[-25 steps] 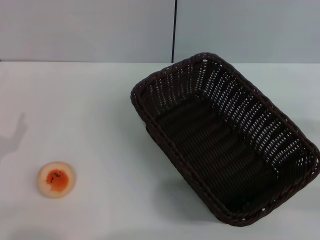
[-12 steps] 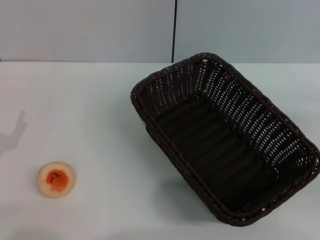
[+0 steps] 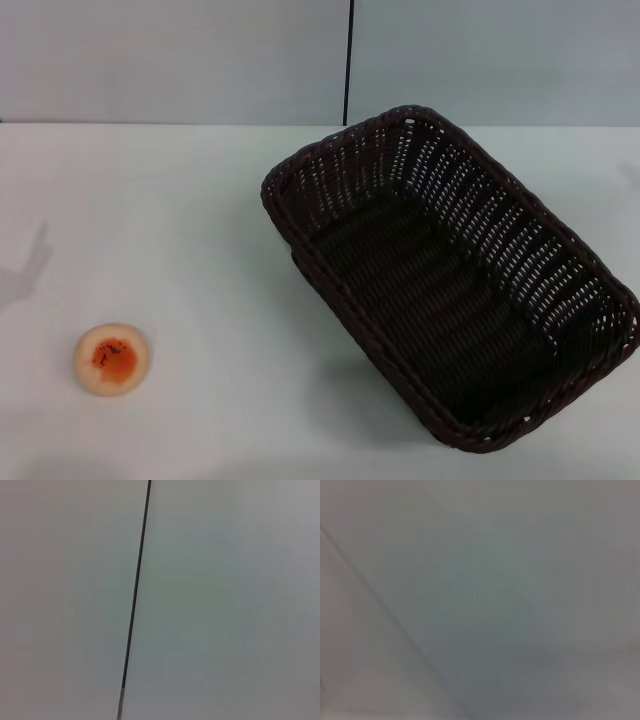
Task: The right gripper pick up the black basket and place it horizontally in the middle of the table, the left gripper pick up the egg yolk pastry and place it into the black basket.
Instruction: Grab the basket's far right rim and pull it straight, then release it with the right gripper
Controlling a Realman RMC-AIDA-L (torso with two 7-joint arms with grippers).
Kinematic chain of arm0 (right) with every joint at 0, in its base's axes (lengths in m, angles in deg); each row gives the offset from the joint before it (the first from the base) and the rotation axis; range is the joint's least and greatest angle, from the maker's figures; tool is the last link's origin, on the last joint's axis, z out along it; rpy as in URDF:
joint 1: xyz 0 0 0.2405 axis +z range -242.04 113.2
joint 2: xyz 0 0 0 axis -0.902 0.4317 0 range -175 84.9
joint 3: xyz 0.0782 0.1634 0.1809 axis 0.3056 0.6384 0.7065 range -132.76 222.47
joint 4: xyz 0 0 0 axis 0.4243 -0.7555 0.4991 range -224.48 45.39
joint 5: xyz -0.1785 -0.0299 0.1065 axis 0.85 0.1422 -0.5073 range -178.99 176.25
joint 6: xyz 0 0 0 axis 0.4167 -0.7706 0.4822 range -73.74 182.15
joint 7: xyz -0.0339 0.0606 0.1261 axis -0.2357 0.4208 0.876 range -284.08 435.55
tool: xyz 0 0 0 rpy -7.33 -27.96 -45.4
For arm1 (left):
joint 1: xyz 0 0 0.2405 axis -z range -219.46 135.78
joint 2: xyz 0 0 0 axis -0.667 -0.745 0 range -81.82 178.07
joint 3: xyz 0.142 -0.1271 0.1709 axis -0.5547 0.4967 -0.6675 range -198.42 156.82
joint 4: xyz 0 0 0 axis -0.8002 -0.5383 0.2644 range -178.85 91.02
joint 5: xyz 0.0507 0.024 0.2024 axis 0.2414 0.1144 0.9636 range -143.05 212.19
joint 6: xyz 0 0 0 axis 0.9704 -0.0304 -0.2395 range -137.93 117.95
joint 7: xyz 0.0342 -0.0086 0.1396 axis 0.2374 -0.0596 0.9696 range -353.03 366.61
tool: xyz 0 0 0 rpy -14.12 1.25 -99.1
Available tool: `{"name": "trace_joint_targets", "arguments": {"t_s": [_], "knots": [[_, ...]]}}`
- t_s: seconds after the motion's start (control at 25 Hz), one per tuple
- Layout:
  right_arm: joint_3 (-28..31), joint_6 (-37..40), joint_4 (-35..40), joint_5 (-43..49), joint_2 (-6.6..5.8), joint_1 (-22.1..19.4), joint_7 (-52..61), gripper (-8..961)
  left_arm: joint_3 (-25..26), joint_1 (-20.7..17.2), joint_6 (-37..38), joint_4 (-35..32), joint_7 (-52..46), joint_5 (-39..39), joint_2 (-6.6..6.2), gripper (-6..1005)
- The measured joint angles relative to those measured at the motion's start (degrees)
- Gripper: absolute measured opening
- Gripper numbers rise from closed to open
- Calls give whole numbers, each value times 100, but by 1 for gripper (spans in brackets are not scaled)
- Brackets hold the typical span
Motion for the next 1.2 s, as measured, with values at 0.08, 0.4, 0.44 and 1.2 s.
{"name": "trace_joint_targets", "arguments": {"t_s": [0.08, 0.4, 0.44, 1.2], "knots": [[-170, 410, 220, 771, -171, 440, 615, 764, 2, -13, -1, 15, 12, -1, 7, 812], [-1336, 1030, -263, 3256, -420, 1974, 1374, 763, -18, -38, -1, 62, 22, 14, 27, 812], [-1495, 964, -383, 3361, -361, 2064, 1408, 763, -18, -41, -1, 67, 22, 16, 33, 812], [-2659, -771, -2036, 3354, 432, 2415, 1399, 761, -5, -123, -63, 165, -21, 15, 35, 812]]}}
